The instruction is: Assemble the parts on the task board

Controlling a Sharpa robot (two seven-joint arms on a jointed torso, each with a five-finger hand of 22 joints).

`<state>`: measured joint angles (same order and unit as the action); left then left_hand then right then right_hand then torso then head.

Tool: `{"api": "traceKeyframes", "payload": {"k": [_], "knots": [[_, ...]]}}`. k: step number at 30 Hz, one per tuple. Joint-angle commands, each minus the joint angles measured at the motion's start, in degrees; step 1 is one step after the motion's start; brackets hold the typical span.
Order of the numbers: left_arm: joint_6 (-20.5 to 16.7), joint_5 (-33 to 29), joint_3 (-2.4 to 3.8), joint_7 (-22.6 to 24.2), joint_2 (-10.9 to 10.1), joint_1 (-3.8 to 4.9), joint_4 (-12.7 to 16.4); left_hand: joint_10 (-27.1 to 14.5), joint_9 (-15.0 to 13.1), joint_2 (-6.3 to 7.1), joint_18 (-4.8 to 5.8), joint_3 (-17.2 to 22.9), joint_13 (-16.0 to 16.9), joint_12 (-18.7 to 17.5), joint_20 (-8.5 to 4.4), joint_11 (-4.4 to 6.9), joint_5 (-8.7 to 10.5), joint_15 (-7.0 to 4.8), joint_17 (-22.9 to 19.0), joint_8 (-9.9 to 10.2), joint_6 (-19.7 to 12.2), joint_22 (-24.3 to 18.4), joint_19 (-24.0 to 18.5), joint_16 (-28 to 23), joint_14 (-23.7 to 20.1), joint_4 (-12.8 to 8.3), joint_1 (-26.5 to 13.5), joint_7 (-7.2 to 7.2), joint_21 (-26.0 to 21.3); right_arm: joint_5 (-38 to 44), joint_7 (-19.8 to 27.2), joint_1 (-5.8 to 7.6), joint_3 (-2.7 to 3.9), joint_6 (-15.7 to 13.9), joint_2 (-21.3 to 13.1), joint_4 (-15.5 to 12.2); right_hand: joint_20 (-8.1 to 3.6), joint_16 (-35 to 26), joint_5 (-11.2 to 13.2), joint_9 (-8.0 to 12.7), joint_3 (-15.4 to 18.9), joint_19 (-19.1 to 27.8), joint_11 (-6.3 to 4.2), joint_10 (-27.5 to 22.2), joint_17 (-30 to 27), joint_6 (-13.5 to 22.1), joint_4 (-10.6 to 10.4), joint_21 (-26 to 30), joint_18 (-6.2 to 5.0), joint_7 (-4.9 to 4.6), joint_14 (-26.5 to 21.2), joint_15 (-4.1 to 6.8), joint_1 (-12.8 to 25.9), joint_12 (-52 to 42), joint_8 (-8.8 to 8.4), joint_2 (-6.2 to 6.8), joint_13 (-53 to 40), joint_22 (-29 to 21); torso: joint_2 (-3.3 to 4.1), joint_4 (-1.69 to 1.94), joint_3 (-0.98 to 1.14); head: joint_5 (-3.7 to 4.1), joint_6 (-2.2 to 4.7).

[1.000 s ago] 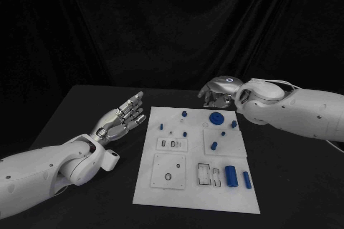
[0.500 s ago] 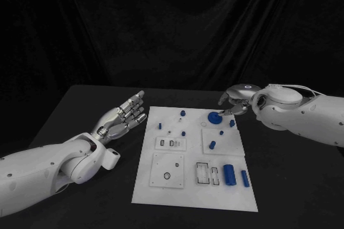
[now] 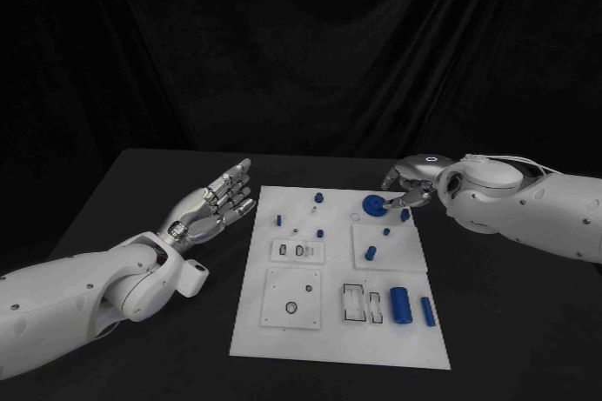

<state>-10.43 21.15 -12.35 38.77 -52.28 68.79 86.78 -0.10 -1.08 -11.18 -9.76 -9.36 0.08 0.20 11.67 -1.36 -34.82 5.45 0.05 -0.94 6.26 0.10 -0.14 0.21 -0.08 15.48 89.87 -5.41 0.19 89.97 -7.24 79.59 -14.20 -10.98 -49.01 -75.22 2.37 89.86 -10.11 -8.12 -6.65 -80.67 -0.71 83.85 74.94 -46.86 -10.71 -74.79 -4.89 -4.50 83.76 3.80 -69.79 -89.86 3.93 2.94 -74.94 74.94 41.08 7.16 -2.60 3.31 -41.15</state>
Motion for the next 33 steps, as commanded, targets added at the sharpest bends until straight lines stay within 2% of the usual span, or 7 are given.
{"api": "traceKeyframes", "payload": {"k": [1, 8, 13, 20, 24, 28, 33], "knots": [[0.8, 0.04, 0.04, 4.95, 0.13, 0.07, 0.05, 0.1, -0.01, -0.05, -0.45, 0.37, -0.08, -0.2, 0.38, -0.34, -0.33, 0.26, -0.05, -0.2, -0.05, -0.09, 0.16, -0.21, 0.08, -0.01, 0.65, 0.39, -0.18, 0.15, 0.54, -0.32, 0.03, -2.19, 0.07, 0.18, -0.03, 0.14, 0.02, -0.13, -0.06, -0.4, 0.02, 6.15, 15.06, 0.19, 0.49, -0.41, 0.99, -0.07, 6.24, 0.24, -0.76, -0.14, 0.01, 0.12, -15.06, 2.15, -0.04, 0.14, -0.11, 0.21, 0.09], [0.91, 0.04, 0.04, 4.81, 0.07, 0.07, 0.0, 0.1, 0.07, -0.03, -0.41, 0.5, -0.08, -0.2, 0.52, -0.74, -0.31, 0.47, -0.05, -0.08, -0.46, -0.1, 0.15, -0.21, 0.08, -0.14, 0.68, -0.08, -0.19, 0.15, 1.36, -0.76, 0.03, -3.1, 0.46, 0.31, -0.01, 0.14, -0.13, -0.42, -0.31, -0.42, 0.04, 6.15, 15.06, -0.2, 1.08, -0.63, 1.01, -0.07, 6.24, 0.23, -1.5, -0.14, 0.21, 0.0, -15.06, 2.48, -0.15, 0.06, -0.25, 0.04, -0.14], [1.0, 0.04, 0.04, 4.76, 0.09, 0.07, -0.05, 0.1, 0.05, -0.02, -0.41, 0.51, -0.08, -0.2, 0.53, -0.76, -0.31, 0.49, -0.05, -0.09, -0.35, -0.09, 0.15, -0.21, 0.08, -0.16, 0.69, -0.11, -0.18, 0.15, 1.61, -1.2, 0.03, -3.04, 1.01, 0.65, 0.03, 0.09, -1.35, -0.88, -0.49, -0.33, 0.09, 6.15, 15.0, -1.07, 1.46, -0.69, 1.0, -0.16, 6.22, 0.2, -1.82, -0.14, 0.55, -0.2, -15.06, 2.7, -0.14, 0.08, -0.22, 0.12, -0.36], [1.13, 0.04, 0.04, 4.69, 0.19, 0.07, -0.14, 0.1, 0.04, -0.02, -0.4, 0.53, -0.08, -0.2, 0.55, -0.79, -0.32, 0.5, -0.05, -0.1, -0.3, -0.09, 0.16, -0.21, 0.08, -0.18, 0.7, -0.14, -0.18, 0.15, 2.58, -1.91, 0.04, -3.36, 2.09, 1.76, 0.11, -0.05, -6.8, -1.58, -1.12, -0.19, 0.13, 6.15, 14.85, -1.66, 2.03, -0.76, 0.99, -0.19, 6.17, 0.15, -2.13, -0.14, 0.47, -0.44, -15.06, 3.19, -0.12, 0.0, -0.13, 0.08, -0.24], [1.21, 0.04, 0.04, 4.63, 0.21, 0.06, -0.17, 0.1, 0.04, -0.02, -0.4, 0.53, -0.08, -0.2, 0.55, -0.79, -0.32, 0.5, -0.05, -0.1, -0.3, -0.09, 0.16, -0.21, 0.08, -0.18, 0.7, -0.14, -0.18, 0.15, 2.77, -2.27, 0.04, -2.74, 2.73, 2.56, 0.09, -0.07, -9.09, -2.02, -1.6, -0.12, 0.08, 6.15, 14.83, -2.33, 2.27, -0.71, 0.97, -0.13, 6.17, 0.19, -2.19, -0.14, 0.62, -0.42, -15.06, 3.37, -0.07, 0.01, -0.11, 0.02, -0.49], [1.29, 0.04, 0.04, 4.58, 0.22, 0.06, -0.18, 0.1, 0.04, -0.02, -0.4, 0.54, -0.08, -0.2, 0.57, -0.82, -0.33, 0.52, -0.05, -0.1, -0.3, -0.09, 0.16, -0.21, 0.08, -0.2, 0.71, -0.14, -0.18, 0.15, 2.91, -2.69, 0.04, -2.48, 3.2, 3.15, 0.08, -0.09, -10.06, -2.34, -1.93, -0.04, 0.09, 6.15, 14.81, -2.81, 2.52, -0.6, 0.95, -0.19, 6.16, 0.2, -2.35, -0.14, 0.77, -0.32, -15.06, 3.41, -0.05, 0.07, -0.11, 0.08, -0.55], [1.42, 0.04, 0.04, 4.5, 0.25, 0.06, -0.21, 0.1, 0.04, -0.02, -0.4, 0.54, -0.08, -0.2, 0.57, -0.82, -0.33, 0.52, -0.05, -0.1, -0.3, -0.09, 0.16, -0.21, 0.08, -0.2, 0.71, -0.14, -0.18, 0.15, 3.31, -3.21, 0.05, -2.41, 3.75, 3.85, 0.07, -0.19, -13.32, -3.8, -2.99, 0.02, 0.1, 6.15, 14.71, -5.44, 3.11, -0.51, 0.93, -0.19, 6.13, 0.19, -2.75, -0.14, 1.95, -0.11, -15.06, 3.63, -0.04, 0.14, -0.1, 0.17, -0.31]]}}
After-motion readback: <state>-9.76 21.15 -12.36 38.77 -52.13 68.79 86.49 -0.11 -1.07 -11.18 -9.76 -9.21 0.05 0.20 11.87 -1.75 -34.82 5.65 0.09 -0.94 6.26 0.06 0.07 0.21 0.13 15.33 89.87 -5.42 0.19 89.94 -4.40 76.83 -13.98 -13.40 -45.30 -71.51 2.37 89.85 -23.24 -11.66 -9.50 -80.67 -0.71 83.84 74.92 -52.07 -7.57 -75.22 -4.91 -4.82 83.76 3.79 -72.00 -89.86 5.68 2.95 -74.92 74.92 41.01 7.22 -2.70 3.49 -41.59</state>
